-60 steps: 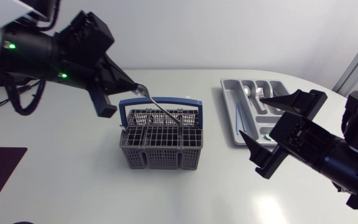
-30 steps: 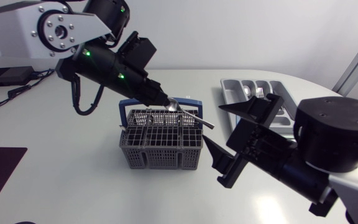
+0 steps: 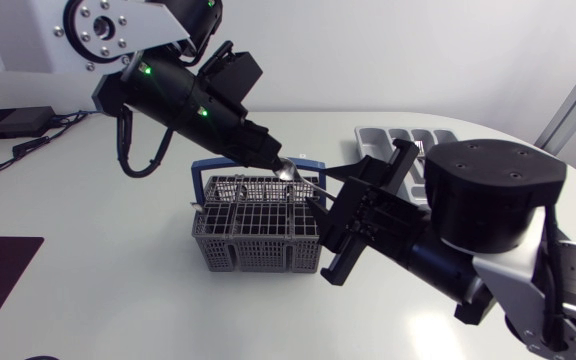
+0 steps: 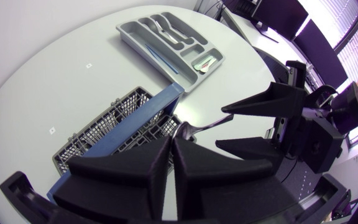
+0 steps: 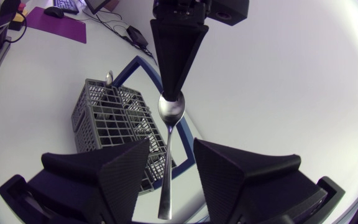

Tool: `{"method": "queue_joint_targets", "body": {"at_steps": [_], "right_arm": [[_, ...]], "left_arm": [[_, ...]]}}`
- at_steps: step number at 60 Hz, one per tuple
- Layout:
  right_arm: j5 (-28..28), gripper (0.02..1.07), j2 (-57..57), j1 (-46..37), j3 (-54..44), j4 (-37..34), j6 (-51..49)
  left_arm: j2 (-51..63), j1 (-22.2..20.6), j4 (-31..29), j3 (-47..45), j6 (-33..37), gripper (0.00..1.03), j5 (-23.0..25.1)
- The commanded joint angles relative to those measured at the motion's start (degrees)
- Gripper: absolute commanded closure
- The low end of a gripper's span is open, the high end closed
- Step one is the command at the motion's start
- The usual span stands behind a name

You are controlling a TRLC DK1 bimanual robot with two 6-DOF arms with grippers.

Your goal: Unload the cutlery basket into the drawer organizer.

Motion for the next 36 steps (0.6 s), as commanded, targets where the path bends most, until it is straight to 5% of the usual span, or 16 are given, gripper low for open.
{"method": "queue_joint_targets", "body": {"at_steps": [1,15,36], "right_arm": [[-0.3,0.63,1.5,0.1,1.7,1.3,-1.0],[-0.3,0.67,4.8,0.2,2.2,3.2,-1.7],[-0.1,0.91,5.7,0.1,2.7,3.3,-2.0]], "left_arm": [[0.6,-0.1,-1.0,2.1,-1.7,0.93,0.9],[-0.3,0.0,-1.7,2.1,-2.0,0.93,2.1],[-1.6,-0.3,-2.0,1.4,-1.8,0.93,2.1]]}}
